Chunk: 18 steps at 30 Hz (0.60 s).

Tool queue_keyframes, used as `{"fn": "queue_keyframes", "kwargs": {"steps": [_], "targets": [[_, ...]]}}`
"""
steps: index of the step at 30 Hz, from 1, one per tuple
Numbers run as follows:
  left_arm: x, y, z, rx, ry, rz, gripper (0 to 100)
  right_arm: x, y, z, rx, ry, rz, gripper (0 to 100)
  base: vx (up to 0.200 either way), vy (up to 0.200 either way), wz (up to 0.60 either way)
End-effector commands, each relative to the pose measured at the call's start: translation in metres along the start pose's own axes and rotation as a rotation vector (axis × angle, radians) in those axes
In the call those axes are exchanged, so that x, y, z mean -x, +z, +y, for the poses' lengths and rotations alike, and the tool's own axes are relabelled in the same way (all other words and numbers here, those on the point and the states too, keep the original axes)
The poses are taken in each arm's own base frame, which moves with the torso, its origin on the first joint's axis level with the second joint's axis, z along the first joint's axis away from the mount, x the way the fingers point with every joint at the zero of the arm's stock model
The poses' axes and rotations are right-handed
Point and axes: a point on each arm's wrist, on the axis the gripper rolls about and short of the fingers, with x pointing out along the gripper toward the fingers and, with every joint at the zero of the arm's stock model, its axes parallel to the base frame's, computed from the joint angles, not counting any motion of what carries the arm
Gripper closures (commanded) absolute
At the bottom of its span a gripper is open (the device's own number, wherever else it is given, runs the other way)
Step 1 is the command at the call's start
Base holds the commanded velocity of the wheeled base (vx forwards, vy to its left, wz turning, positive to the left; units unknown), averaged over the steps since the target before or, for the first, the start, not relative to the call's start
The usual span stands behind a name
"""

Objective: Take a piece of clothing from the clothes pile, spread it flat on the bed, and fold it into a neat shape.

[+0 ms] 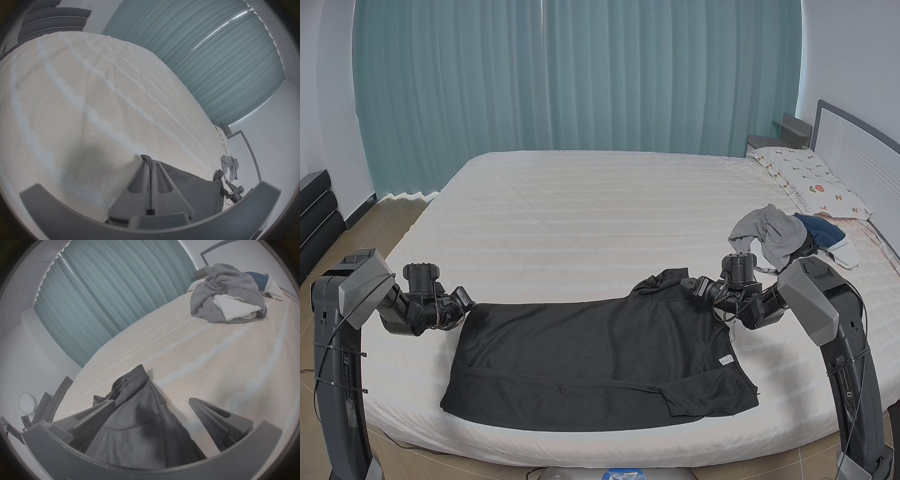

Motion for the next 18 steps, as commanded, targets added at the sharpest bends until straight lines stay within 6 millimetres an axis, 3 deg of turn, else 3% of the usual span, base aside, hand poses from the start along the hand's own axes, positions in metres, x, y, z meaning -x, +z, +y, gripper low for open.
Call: {"fn": "queue_keyframes", "kwargs": {"steps": [1, 13, 18], "targets": [[0.0, 0.0, 0.0, 0.001, 0.0, 0.001, 100, -0.002, -0.004, -0.002, 0.0, -0.004, 0.005, 100, 0.0, 0.0, 0.0], [0.0, 0.001, -0.001, 0.001, -0.002, -0.005, 100, 0.0, 0.002, -0.003, -0.003, -0.016, -0.021, 100, 0.0, 0.0, 0.0], [0.004, 0.002, -0.006, -0.002, 0.004, -0.011, 100, 0.015, 0.016, -0.002, -0.01, -0.019, -0.045, 100, 0.0, 0.0, 0.0]]}}
